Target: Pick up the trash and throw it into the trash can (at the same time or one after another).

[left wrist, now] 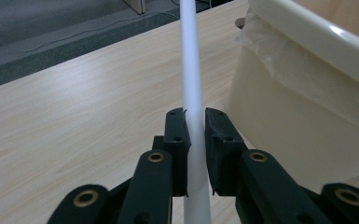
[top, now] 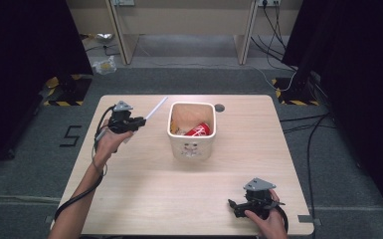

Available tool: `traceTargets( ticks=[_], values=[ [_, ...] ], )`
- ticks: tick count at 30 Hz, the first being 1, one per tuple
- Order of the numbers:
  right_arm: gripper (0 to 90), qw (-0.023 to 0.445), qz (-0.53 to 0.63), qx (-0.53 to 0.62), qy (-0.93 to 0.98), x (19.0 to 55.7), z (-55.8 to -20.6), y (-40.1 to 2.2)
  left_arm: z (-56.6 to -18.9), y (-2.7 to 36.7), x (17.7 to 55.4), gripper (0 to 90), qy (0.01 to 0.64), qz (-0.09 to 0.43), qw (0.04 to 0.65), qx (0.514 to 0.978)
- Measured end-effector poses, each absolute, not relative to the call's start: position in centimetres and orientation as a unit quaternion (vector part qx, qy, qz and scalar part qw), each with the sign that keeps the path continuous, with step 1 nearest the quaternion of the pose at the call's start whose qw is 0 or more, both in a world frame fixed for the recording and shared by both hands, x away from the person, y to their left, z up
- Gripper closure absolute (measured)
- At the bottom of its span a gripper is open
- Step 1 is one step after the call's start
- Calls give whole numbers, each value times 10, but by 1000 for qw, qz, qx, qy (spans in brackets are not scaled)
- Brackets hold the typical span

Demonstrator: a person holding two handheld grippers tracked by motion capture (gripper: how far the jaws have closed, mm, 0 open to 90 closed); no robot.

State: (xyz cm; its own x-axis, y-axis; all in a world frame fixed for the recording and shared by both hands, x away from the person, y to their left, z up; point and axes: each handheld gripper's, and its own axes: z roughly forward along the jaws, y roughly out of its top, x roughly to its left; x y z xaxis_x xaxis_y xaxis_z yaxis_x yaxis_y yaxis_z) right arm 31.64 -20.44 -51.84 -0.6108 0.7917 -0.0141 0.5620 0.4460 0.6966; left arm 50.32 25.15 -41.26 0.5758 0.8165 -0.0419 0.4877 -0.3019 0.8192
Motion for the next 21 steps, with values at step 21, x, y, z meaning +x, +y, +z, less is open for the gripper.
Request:
traceTargets(
  ticks=[21],
  values=[
    [3, 172, 334, 406, 833, 316, -518, -204, -373, 231, 492, 792, 370, 198, 445, 791]
  ],
)
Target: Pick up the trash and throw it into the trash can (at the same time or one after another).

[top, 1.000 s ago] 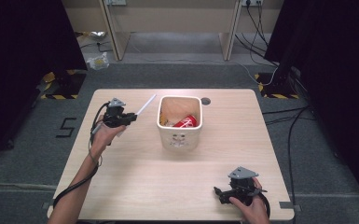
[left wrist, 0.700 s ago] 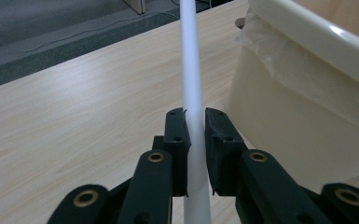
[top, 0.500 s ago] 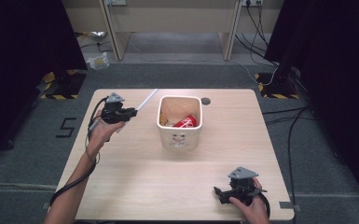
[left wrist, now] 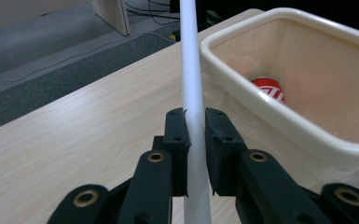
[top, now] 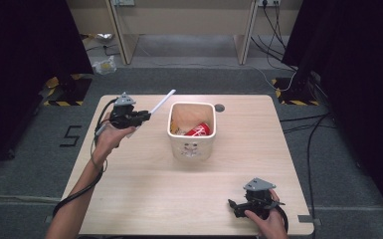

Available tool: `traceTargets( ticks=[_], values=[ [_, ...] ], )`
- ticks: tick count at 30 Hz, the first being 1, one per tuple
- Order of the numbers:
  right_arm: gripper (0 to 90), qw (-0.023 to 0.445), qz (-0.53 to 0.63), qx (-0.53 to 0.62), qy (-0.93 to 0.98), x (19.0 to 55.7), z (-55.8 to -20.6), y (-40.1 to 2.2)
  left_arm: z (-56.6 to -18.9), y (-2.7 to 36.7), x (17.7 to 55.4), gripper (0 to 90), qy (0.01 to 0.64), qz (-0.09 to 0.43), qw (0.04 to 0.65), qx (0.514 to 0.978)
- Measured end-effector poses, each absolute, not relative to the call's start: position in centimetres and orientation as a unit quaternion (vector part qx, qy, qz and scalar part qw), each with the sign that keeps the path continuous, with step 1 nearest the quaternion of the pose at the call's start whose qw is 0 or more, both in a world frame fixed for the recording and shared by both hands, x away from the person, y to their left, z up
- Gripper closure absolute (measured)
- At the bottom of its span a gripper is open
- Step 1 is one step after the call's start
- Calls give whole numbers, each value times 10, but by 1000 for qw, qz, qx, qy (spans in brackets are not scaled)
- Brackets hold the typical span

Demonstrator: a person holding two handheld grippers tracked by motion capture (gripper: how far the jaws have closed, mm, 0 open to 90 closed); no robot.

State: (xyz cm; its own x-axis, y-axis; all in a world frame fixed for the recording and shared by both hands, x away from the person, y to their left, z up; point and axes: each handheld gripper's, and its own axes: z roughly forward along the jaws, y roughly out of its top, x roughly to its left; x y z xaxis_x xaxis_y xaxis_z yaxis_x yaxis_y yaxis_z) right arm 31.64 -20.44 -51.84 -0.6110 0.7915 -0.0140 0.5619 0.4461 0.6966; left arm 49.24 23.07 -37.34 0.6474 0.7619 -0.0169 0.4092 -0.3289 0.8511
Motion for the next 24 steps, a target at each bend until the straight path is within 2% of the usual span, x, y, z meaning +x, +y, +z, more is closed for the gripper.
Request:
traceTargets(
  ticks=[24],
  values=[
    [4, 170, 335, 407, 832, 316, -518, -204, -348, 174, 496, 792, 322, 189, 457, 807]
  ],
)
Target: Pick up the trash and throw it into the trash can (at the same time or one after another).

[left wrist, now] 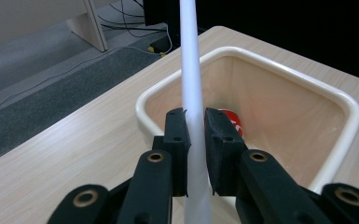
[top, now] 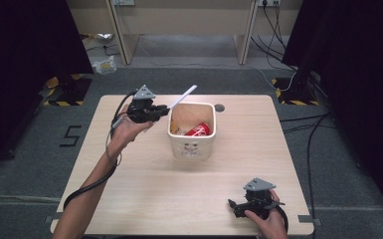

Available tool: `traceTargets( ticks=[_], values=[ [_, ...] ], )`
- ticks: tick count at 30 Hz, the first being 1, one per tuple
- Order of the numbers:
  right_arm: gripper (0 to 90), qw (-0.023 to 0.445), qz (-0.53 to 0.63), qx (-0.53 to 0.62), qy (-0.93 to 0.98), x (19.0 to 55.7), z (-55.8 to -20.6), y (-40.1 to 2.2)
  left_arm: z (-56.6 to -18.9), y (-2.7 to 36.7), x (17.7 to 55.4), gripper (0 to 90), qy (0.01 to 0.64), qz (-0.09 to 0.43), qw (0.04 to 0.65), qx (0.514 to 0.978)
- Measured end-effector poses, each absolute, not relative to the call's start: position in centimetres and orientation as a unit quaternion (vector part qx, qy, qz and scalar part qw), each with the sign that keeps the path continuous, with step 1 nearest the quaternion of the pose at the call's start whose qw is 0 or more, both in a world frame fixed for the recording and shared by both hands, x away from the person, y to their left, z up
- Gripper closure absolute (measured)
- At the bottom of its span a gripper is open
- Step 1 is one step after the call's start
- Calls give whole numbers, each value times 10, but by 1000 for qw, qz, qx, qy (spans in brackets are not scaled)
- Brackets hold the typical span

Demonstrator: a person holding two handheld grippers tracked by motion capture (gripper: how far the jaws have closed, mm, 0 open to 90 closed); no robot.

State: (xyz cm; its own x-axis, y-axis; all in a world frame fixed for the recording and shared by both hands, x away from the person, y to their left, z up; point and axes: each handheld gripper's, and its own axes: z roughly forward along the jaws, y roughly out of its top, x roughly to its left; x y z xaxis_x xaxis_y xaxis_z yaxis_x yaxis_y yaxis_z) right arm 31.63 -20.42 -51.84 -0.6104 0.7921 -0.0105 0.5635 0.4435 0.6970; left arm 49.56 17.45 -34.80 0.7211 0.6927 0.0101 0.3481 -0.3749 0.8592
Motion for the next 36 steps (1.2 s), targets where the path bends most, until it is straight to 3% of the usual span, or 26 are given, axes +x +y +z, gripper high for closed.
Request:
traceTargets(
  ticks=[36],
  values=[
    [3, 170, 336, 404, 834, 316, -518, -204, -352, 112, 513, 791, 302, 162, 459, 819]
  ],
)
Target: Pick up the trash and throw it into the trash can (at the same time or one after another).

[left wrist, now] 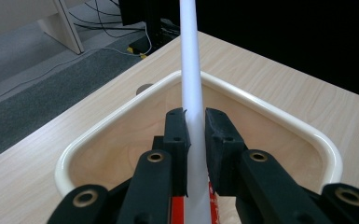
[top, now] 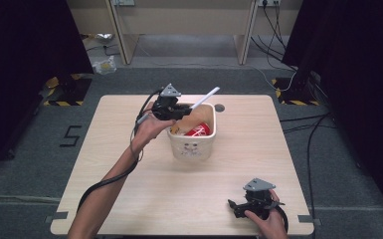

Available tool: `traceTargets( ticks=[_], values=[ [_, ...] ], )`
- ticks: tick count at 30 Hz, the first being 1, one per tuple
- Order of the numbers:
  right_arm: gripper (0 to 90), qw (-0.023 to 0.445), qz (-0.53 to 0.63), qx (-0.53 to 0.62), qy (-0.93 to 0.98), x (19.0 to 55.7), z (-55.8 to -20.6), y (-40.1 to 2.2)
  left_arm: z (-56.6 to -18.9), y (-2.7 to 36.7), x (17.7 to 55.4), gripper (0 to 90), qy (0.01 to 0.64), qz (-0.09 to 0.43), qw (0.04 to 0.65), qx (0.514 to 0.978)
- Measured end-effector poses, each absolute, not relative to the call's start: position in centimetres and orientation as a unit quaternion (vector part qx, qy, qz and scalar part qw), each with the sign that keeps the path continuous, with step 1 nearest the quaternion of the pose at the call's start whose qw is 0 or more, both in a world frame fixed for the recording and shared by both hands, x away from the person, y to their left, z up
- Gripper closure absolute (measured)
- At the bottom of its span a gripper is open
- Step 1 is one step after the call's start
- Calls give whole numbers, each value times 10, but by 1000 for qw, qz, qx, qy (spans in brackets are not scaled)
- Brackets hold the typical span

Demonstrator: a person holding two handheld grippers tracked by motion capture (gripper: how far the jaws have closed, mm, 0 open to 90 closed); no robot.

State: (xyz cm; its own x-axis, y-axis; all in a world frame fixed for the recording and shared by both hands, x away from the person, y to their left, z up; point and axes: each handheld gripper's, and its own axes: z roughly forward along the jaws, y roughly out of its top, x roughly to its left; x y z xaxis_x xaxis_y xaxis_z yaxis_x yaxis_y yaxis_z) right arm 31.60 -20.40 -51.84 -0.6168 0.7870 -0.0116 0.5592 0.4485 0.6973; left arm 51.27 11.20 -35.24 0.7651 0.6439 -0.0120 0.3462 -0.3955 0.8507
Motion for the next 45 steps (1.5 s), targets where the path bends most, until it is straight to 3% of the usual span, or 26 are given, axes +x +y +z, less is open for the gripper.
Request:
traceTargets(
  ticks=[45],
  values=[
    [3, 169, 336, 403, 834, 316, -518, -204, -371, 91, 528, 779, 309, 138, 419, 843]
  ],
)
